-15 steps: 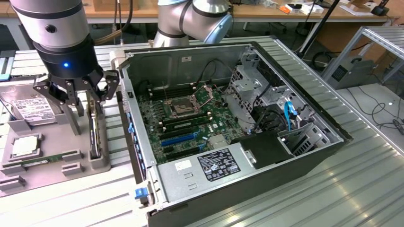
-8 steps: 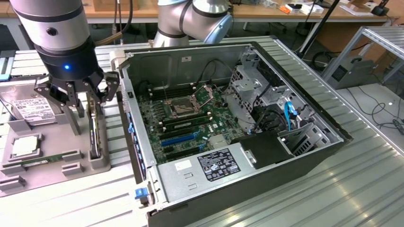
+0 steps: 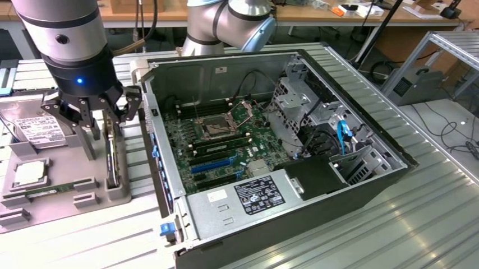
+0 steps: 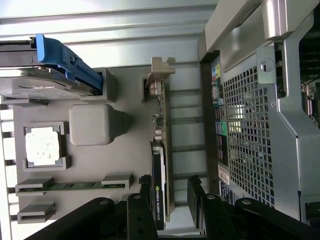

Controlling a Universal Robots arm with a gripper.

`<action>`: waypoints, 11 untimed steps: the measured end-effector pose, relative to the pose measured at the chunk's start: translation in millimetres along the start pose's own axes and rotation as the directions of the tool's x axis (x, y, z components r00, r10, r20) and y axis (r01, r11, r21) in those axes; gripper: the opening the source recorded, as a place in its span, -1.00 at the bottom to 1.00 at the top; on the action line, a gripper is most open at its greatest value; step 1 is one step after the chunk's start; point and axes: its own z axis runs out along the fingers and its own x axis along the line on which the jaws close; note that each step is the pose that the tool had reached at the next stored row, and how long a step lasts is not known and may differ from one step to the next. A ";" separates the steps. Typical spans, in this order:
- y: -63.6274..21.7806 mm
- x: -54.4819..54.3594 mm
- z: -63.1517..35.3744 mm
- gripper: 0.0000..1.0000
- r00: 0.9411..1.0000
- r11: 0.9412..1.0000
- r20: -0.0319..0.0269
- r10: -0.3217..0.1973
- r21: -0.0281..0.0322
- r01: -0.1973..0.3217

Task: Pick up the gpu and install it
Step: 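Pick up the gpu and move the gpu toward the slot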

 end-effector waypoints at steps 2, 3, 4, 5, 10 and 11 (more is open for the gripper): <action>0.0 0.0 0.3 -0.16 1.000 1.000 0.000 0.000 0.000 0.000; 0.0 0.0 0.7 -0.16 1.000 1.000 0.000 0.000 0.000 0.000; 0.0 0.0 1.0 -0.16 1.000 1.000 0.000 0.000 0.000 0.000; -0.1 0.0 1.4 -0.16 1.000 1.000 0.000 0.000 0.000 0.000; -0.1 0.1 2.6 -0.16 1.000 1.000 0.000 0.000 0.000 0.000; -0.1 0.1 2.9 -0.16 1.000 1.000 0.000 0.000 0.000 0.000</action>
